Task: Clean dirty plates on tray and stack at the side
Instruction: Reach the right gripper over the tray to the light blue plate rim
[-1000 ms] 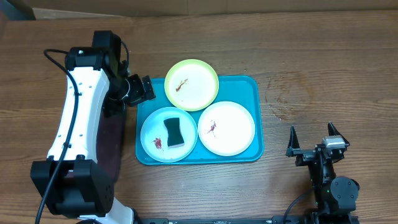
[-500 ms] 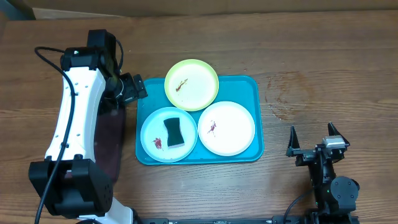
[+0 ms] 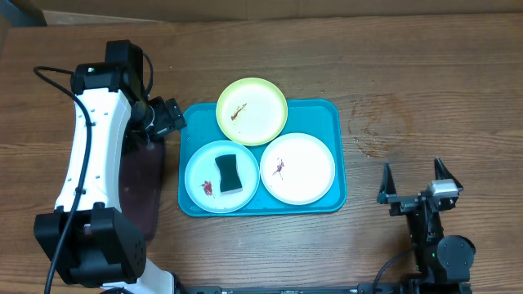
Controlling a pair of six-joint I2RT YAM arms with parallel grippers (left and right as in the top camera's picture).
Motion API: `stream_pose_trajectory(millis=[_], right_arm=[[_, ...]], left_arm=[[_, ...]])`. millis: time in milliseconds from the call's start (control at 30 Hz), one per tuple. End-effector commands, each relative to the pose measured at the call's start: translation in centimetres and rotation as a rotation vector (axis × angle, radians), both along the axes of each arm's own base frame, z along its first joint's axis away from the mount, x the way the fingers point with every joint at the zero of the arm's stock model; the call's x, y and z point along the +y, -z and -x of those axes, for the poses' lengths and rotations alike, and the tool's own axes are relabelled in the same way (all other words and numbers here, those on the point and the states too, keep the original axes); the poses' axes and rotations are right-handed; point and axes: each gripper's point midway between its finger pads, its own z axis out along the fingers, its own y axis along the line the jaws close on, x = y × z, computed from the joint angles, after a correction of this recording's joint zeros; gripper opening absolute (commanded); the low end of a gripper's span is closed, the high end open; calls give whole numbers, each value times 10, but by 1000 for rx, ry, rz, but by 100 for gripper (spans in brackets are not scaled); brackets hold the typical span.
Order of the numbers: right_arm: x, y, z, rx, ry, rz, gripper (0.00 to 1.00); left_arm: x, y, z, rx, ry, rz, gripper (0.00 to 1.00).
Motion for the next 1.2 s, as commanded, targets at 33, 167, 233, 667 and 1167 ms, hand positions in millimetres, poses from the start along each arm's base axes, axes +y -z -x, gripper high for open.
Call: stream_pose_trajectory(millis=[33, 167, 233, 667, 1167], right_arm=[[72, -26, 24, -98, -445, -62, 100], [113, -71, 71, -338, -751, 66, 100], [125, -86, 95, -451, -849, 145, 100], [89, -188, 93, -483, -645, -121, 100], [161, -209, 80, -20, -1343, -9, 100]], left_arm=[[3, -5, -1, -13, -13, -17, 100], [3, -4, 2, -2, -12, -16, 100], [3, -4, 3, 5, -12, -16, 100], [2, -4, 5, 13, -12, -15, 100], [1, -4, 7, 21, -11, -9, 100]])
